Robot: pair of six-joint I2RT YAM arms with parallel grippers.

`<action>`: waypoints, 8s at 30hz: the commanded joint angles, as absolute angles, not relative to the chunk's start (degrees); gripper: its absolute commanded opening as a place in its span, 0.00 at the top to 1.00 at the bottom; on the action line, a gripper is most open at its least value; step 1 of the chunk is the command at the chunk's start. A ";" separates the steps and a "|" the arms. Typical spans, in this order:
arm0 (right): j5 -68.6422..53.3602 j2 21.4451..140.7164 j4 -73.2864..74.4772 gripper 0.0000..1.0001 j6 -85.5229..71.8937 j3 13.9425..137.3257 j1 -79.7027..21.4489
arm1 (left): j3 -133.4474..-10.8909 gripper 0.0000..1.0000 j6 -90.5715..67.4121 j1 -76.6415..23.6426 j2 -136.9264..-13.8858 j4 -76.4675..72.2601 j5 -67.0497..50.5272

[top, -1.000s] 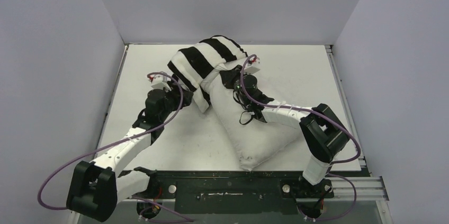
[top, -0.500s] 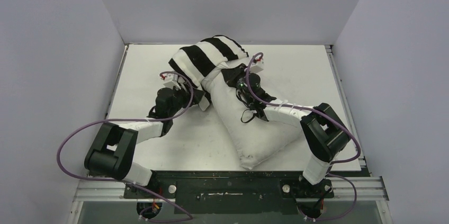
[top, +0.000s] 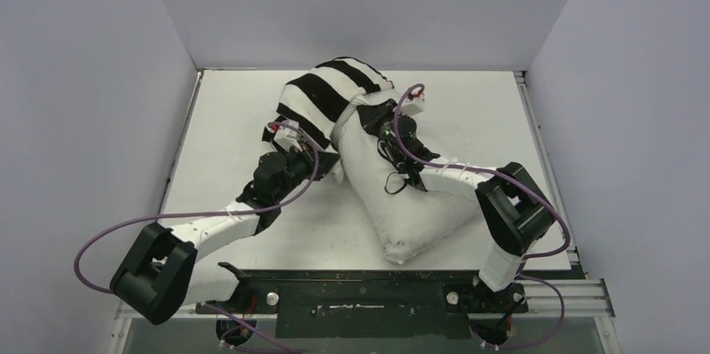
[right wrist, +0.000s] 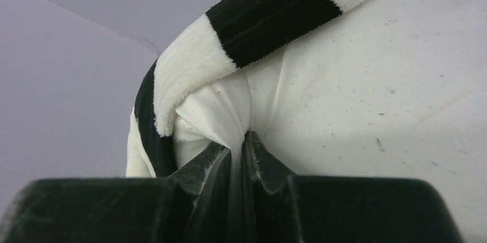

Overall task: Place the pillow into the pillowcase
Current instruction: Stuff the pillow into the pillowcase.

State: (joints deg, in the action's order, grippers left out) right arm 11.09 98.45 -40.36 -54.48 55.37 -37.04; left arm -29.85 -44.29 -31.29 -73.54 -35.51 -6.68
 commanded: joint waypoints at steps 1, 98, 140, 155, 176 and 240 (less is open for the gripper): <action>13.72 95.84 -41.53 1.00 -51.54 57.67 -35.74 | -24.57 1.00 -46.75 -30.94 -72.30 -37.72 -6.23; -21.31 86.29 -3.49 0.12 -39.92 74.36 -22.86 | -70.47 0.67 -34.27 -31.40 -78.77 -8.37 -7.72; -5.68 79.76 -39.43 1.00 -40.11 33.10 -32.27 | -73.11 1.00 -39.22 -39.05 -89.06 -6.41 -21.66; 13.01 71.33 -39.37 1.00 -55.80 36.87 -26.72 | -77.20 0.99 -28.85 -35.42 -93.80 -5.33 -32.66; -13.04 65.50 -13.79 0.00 -23.19 47.20 -29.74 | -74.82 0.31 -15.15 -31.57 -82.13 24.38 -5.76; 12.52 93.67 -52.48 1.00 -9.62 56.03 -41.88 | -53.75 1.00 -33.84 -22.69 -59.15 9.47 -33.49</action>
